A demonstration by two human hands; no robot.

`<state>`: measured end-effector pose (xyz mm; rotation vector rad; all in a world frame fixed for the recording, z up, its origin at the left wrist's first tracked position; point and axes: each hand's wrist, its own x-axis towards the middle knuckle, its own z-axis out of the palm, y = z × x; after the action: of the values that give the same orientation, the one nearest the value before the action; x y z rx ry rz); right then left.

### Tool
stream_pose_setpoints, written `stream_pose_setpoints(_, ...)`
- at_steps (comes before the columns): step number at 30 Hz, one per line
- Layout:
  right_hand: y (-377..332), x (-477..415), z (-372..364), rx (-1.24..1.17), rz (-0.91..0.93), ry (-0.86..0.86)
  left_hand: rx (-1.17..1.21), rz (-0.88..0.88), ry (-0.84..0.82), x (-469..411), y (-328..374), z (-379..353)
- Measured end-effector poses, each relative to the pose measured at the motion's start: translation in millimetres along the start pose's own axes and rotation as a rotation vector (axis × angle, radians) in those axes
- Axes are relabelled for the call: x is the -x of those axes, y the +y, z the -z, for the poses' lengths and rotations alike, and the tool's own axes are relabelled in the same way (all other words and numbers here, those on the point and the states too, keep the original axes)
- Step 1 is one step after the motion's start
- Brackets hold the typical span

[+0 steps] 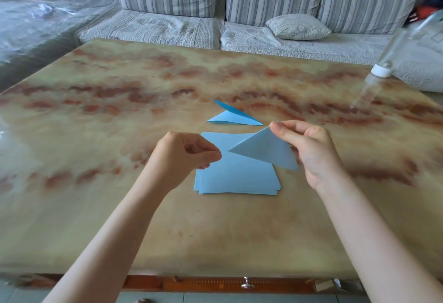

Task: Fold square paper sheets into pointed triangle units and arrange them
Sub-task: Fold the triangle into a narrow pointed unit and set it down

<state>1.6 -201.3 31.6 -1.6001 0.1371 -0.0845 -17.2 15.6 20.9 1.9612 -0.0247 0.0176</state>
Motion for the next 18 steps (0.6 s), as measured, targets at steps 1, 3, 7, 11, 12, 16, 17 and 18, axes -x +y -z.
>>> stream_pose_setpoints(1,0.0,-0.2,1.5,0.001,0.001,0.001,0.005,0.005,0.024,0.2,-1.9,1.9)
stream_pose_setpoints(3,1.8,0.7,0.9,0.001,-0.002,-0.023,0.046,0.011,0.085,-0.8,-4.1,5.0)
stream_pose_setpoints(7,8.8,-0.5,-7.1,0.022,-0.017,-0.038,0.125,-0.008,0.07,-3.8,1.1,0.5)
stream_pose_setpoints(11,12.8,2.8,-18.7,0.022,-0.031,-0.087,0.058,0.008,-0.096,0.1,4.9,-17.9)
stream_pose_setpoints(12,12.8,2.5,-19.5,0.025,-0.029,-0.103,0.055,0.002,-0.086,-0.4,3.5,-20.7)
stream_pose_setpoints(16,12.6,-2.5,-8.7,0.112,-0.018,-0.211,0.119,0.022,0.032,-6.1,-0.9,-21.9)
stream_pose_setpoints(17,13.4,-4.1,-4.9,0.125,-0.01,-0.213,0.123,0.031,0.038,-7.3,-1.7,-22.3)
stream_pose_setpoints(18,14.5,-6.6,-1.4,0.131,0.003,-0.194,0.111,0.038,0.04,-8.8,-3.7,-23.7)
